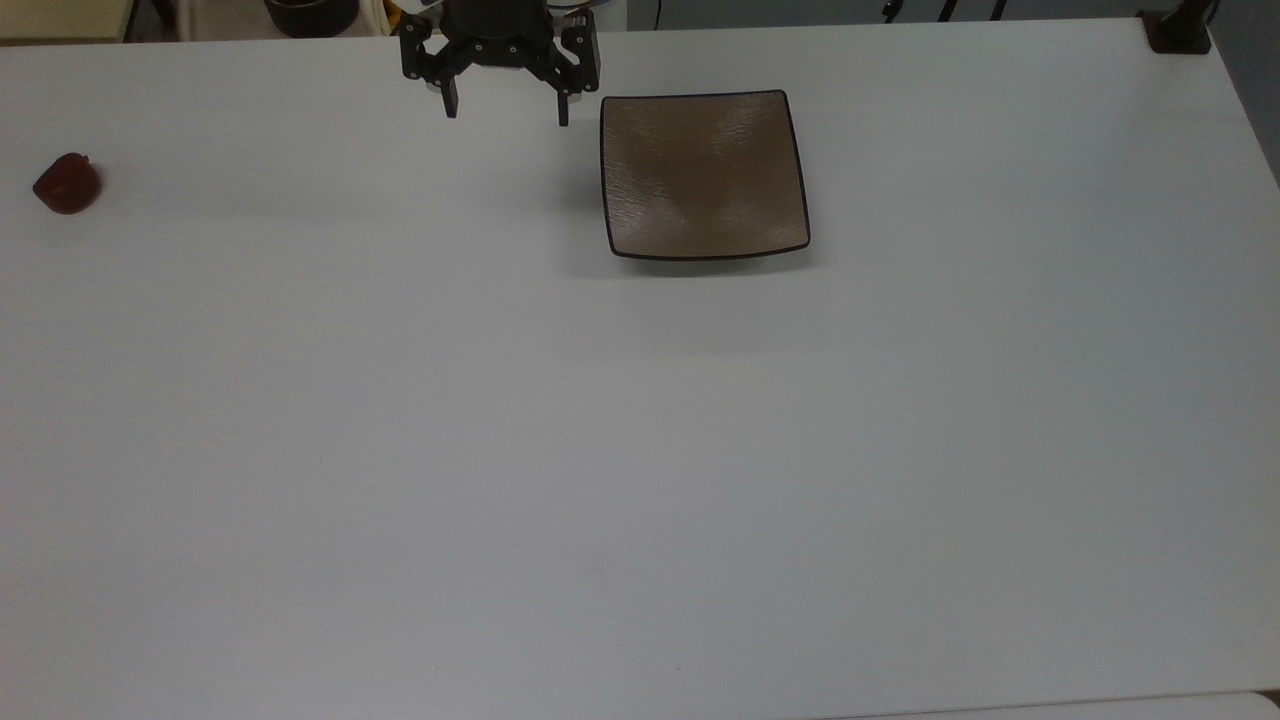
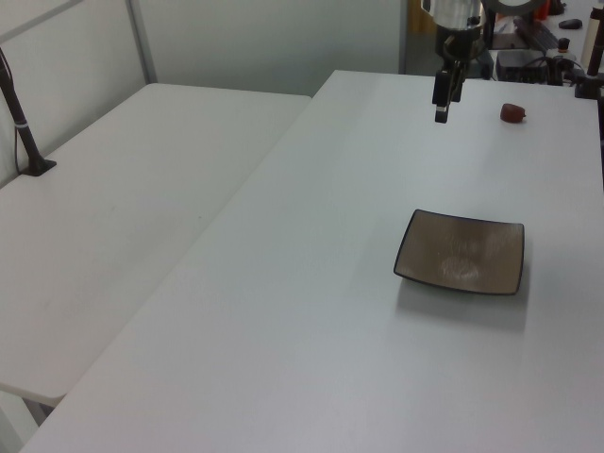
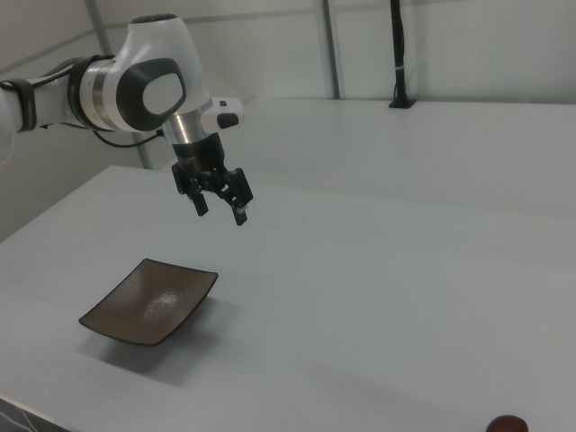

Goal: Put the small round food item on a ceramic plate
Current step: 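Move the open gripper across the table toward the dark red food item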

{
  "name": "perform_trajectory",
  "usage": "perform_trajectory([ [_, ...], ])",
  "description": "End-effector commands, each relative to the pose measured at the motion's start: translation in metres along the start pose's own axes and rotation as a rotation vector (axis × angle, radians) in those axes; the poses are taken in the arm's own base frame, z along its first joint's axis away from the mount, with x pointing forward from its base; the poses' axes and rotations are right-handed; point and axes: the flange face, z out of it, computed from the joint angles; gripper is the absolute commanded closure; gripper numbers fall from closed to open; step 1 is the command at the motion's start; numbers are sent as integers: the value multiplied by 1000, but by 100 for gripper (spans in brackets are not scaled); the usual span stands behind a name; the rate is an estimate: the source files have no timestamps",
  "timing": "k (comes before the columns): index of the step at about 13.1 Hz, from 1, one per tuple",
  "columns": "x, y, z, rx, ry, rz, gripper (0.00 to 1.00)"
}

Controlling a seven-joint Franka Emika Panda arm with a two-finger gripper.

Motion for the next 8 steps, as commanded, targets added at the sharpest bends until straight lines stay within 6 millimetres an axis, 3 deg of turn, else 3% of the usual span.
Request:
perform_trajectory([
  [1, -5, 2, -5, 1, -13, 19, 0],
  [5, -4, 1, -7, -3, -8, 6, 0],
  [8, -1, 15, -4, -44, -5, 5, 0],
])
